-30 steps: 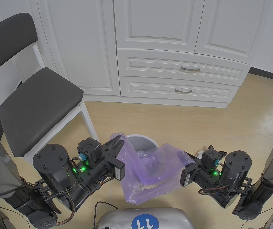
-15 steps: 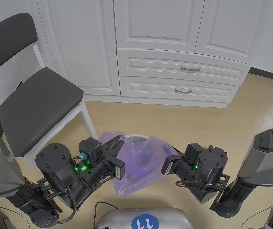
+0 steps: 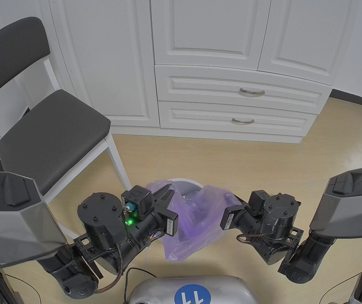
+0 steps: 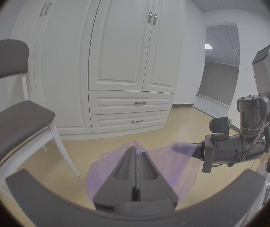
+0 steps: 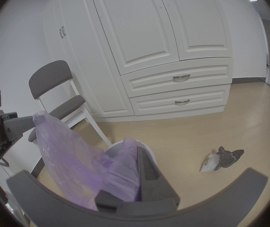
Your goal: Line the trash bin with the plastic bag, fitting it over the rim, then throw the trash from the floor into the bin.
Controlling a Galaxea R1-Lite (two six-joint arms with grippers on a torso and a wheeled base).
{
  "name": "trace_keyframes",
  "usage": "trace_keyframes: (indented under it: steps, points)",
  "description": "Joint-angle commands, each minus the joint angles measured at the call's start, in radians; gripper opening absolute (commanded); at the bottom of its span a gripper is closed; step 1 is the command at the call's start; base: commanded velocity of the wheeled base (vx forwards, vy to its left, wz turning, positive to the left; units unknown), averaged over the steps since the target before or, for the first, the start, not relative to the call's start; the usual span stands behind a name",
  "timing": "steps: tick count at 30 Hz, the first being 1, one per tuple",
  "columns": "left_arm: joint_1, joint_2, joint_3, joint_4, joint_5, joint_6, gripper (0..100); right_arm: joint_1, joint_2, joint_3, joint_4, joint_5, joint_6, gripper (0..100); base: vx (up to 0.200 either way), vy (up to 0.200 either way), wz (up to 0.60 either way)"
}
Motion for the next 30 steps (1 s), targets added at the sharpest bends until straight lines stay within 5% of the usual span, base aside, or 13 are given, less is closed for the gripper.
trace_keyframes:
  steps: [1,8,13,21,30]
  points:
    - [-0.005,0.038,-0.018,-0.001,0.0,-0.016,0,-0.024,-0.009,0.005,-0.018,0.008,-0.003,0,0.0,0.0,0.0]
    - [0.023,0.162,-0.141,0.003,0.011,-0.184,0,-0.046,0.04,0.008,-0.018,0.039,-0.002,0,0.0,0.0,0.0]
    - [0.057,0.237,-0.187,0.003,0.035,-0.201,0,-0.052,0.103,-0.03,-0.018,0.041,0.015,0,0.0,0.0,0.0]
    - [0.155,0.412,-0.38,0.003,0.065,-0.319,0,-0.053,0.172,-0.133,-0.018,0.039,0.176,0,0.0,0.0,0.0]
    - [0.173,0.454,-0.405,0.003,0.069,-0.346,0,-0.067,0.21,-0.168,-0.018,0.068,0.267,0,0.0,0.0,0.0]
